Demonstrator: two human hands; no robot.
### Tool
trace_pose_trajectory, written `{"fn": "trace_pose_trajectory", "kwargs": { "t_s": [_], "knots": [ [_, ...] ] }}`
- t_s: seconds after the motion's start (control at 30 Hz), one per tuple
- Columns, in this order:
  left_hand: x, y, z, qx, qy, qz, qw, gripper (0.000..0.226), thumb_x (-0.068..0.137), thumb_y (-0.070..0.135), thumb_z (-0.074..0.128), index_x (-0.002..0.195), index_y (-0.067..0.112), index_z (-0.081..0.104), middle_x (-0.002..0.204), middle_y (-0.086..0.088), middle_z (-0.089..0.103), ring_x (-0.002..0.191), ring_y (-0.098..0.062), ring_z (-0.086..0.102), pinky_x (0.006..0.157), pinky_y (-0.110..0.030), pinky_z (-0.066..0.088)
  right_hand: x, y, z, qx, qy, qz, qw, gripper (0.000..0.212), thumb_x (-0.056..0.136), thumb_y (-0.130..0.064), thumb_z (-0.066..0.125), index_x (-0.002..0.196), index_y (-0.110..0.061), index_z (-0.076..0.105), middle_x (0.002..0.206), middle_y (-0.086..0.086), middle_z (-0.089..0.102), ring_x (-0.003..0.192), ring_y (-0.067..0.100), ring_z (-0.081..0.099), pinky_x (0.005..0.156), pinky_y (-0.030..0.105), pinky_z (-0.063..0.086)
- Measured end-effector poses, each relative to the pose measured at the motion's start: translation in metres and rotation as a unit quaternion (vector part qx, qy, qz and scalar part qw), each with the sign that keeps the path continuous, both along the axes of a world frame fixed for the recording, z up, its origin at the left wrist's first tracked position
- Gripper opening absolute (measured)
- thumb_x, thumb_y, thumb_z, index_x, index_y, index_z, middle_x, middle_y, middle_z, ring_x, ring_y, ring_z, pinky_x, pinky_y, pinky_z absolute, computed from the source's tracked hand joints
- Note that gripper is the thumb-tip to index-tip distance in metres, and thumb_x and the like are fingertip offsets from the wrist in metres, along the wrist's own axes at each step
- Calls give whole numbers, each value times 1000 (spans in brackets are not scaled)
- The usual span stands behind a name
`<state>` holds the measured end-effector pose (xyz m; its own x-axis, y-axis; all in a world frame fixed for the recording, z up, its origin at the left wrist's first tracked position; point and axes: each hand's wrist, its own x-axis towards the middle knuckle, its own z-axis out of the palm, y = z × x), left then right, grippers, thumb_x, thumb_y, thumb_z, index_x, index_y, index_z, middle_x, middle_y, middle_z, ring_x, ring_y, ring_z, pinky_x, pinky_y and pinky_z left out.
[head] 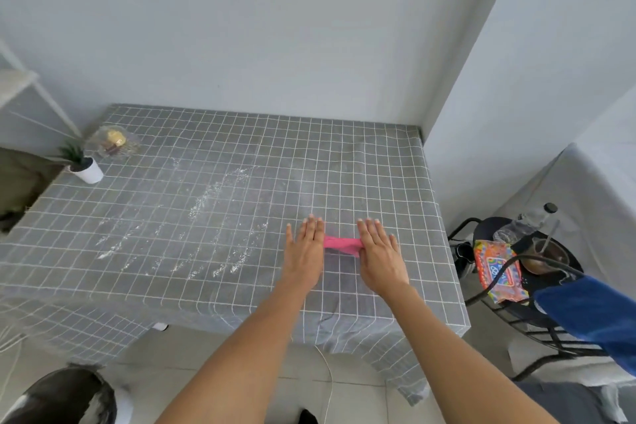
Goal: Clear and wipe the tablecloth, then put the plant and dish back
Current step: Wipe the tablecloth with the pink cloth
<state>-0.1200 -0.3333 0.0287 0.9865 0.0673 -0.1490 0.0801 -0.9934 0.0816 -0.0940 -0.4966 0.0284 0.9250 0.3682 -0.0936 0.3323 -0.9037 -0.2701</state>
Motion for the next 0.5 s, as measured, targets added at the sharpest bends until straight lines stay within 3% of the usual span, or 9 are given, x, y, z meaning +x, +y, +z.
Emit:
{"fn": "trace_pose_trajectory", "kwargs": {
  "t_s": [0.2,0.5],
  "knots": [
    [-8,70,23,-6,-37,43,998,72,97,10,46,151,6,-1,160,-12,-3,148,-23,1,120,-39,1,12,70,26,23,-35,70,997,58,101,-12,29,154,-14,6,161,5,4,149,21,-3,119,40,1],
    [-45,178,34,25,-30,136,990,68,99,22,44,152,10,3,161,-7,3,148,-19,5,117,-48,-2,2,188,32,18,-18,159,987,56,103,-17,25,154,-16,2,162,3,1,148,20,-6,120,40,-1]
  ]
}}
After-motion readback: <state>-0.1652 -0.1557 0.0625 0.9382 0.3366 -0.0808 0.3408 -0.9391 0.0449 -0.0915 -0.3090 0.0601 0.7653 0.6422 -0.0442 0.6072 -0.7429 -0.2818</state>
